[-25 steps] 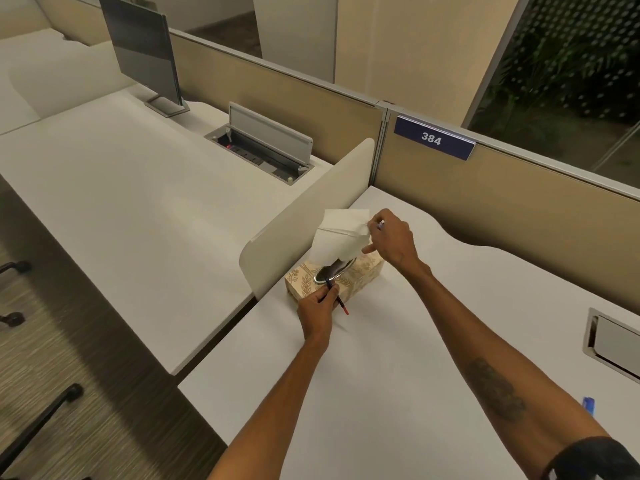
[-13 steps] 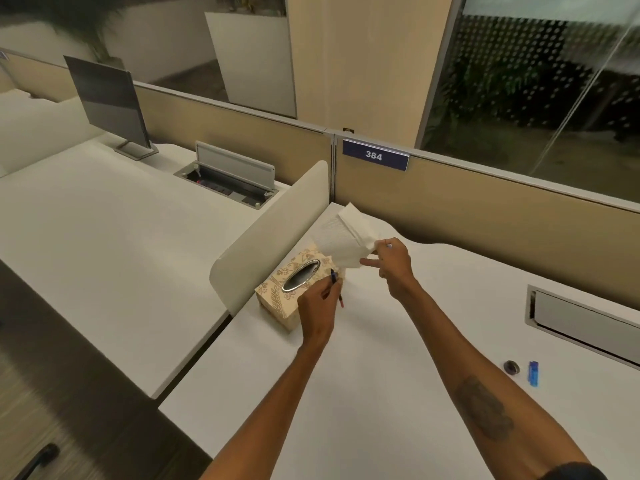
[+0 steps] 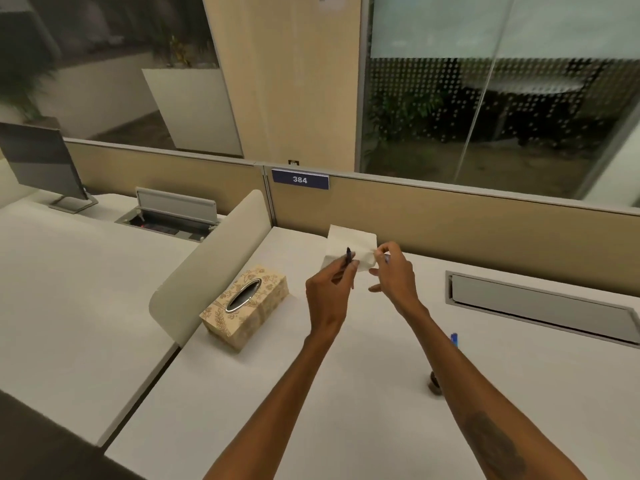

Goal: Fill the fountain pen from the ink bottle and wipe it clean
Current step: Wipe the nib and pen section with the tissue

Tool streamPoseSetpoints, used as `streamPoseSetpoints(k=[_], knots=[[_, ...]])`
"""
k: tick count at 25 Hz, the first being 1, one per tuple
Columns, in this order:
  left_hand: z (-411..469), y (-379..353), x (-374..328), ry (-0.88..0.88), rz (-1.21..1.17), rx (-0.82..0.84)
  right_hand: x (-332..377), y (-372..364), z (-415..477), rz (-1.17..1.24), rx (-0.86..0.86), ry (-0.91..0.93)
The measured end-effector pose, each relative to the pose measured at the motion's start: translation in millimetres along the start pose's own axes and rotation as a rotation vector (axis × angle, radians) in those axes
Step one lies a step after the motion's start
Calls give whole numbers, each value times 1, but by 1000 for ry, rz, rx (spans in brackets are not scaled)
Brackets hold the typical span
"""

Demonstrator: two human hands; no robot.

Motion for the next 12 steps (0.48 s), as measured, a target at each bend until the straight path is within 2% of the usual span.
streamPoseSetpoints(k=[8,12], knots=[[-32,-52,-24,42,-19,92,-14,82,-15,279,104,-51],[-46,-69,-32,78,-48,134,-22,105,-22,311,47,-33]])
Point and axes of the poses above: each hand's wrist, its own z-axis towards the middle knuckle, its own y-axis out of the back of the hand, x = y × z, the point moved 1 cm from there along z, towards the middle knuckle, and after that the axes turned 9 degrees about -x, right-handed, at the moved point
